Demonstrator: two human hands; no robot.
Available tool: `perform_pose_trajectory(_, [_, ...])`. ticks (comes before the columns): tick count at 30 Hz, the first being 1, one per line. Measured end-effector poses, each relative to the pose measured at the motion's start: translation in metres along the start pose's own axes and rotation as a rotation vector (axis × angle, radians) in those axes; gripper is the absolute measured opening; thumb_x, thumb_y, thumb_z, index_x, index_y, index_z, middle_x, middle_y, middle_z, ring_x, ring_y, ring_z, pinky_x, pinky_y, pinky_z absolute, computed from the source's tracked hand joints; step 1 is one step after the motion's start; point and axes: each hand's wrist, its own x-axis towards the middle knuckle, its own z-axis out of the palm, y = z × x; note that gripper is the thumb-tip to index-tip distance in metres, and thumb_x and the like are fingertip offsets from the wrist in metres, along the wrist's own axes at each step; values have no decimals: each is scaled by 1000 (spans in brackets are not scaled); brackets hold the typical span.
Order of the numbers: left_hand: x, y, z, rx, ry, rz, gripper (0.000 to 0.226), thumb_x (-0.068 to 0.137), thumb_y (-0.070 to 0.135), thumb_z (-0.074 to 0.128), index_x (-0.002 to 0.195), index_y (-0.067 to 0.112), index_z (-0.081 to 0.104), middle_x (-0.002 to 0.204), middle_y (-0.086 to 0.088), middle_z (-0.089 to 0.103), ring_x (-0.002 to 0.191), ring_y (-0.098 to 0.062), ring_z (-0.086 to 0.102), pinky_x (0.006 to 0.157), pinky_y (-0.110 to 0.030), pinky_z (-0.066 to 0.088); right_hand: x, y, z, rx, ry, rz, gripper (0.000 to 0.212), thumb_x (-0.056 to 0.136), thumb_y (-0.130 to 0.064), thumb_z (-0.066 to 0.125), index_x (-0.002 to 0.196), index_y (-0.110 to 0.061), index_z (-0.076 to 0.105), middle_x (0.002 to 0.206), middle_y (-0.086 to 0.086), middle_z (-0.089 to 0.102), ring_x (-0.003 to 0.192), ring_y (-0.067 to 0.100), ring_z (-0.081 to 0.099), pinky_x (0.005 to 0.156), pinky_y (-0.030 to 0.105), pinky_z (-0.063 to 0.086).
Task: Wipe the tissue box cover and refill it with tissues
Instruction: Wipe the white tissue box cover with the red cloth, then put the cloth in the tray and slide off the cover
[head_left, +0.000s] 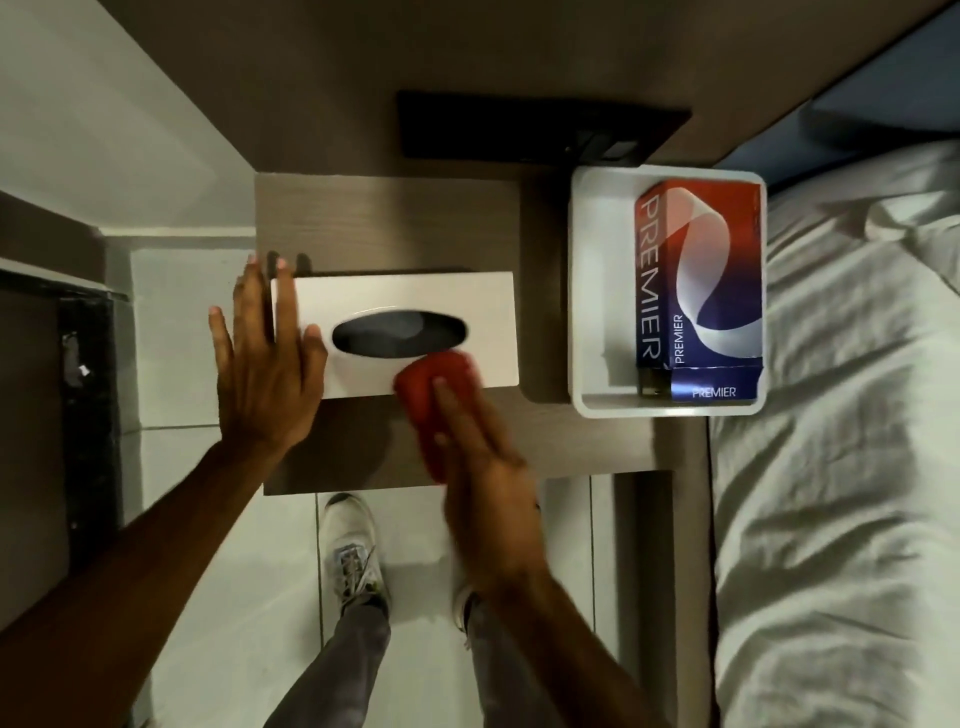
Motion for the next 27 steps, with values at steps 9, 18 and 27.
perform_pose_trajectory(9, [-15,24,5,-449,31,-376,67,101,54,42,153,13,31,145,-17,46,130,-37,53,99,-41,49,71,81,-107,-358,592,236,43,103,-18,54,146,-13,53,157,11,46,142,30,47,116,28,33])
perform_pose_trajectory(18, [-7,27,-3,-509,-65,-471,87,83,50,74,148,13,31,144,-14,41,132,-35,48,99,-44,50,81,105,-98,-571,324,245,34,103,-23,52,135,-15,60,155,11,45,130,38,54,100,47,51])
perform_pose_trajectory(27, [8,38,-18,-485,-32,-507,87,82,45,77,152,20,31,145,-12,47,133,-31,51,105,-47,50,102,30,-44,-253,145,353,69,85,-75,53,130,-23,50,125,3,59,110,23,63,89,45,58])
